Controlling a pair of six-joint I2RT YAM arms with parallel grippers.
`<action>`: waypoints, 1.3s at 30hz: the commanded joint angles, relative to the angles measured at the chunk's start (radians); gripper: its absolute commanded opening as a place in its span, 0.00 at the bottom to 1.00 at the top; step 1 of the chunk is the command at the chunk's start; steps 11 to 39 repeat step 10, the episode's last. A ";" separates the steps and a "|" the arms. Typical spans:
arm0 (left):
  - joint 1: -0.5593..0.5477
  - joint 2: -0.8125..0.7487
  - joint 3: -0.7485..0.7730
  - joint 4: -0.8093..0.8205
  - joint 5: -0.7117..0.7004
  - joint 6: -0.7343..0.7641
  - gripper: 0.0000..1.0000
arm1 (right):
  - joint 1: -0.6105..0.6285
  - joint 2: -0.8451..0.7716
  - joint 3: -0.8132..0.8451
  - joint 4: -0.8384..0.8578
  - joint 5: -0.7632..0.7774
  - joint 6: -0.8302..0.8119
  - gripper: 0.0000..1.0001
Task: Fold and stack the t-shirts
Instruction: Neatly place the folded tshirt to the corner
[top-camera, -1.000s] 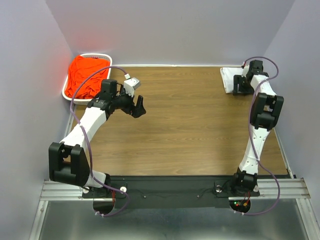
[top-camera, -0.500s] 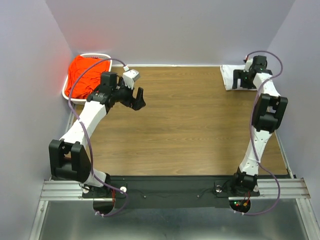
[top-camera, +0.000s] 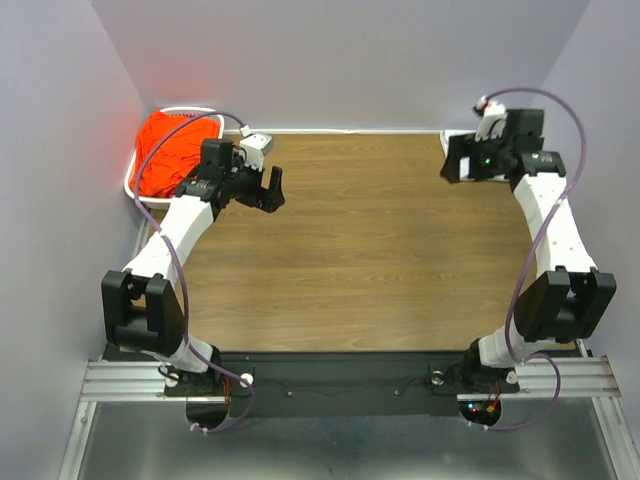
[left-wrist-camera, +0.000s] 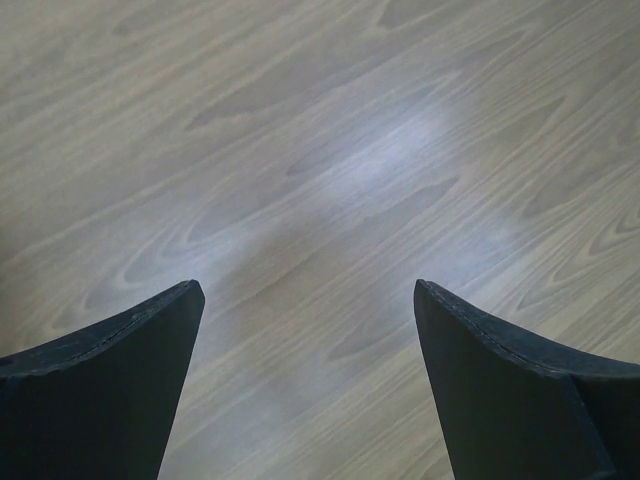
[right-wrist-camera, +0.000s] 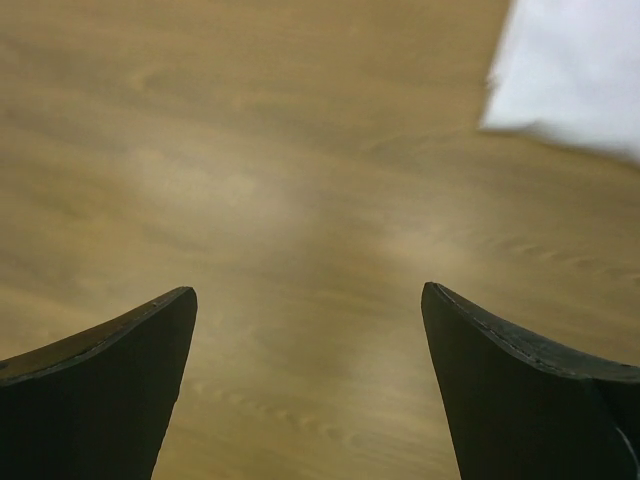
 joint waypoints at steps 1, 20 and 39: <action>0.003 -0.054 -0.083 0.024 -0.047 0.025 0.99 | 0.066 -0.069 -0.210 -0.043 -0.054 0.033 1.00; 0.003 -0.206 -0.199 0.028 -0.073 0.043 0.99 | 0.083 -0.218 -0.458 -0.005 -0.061 0.026 1.00; 0.003 -0.206 -0.199 0.028 -0.073 0.043 0.99 | 0.083 -0.218 -0.458 -0.005 -0.061 0.026 1.00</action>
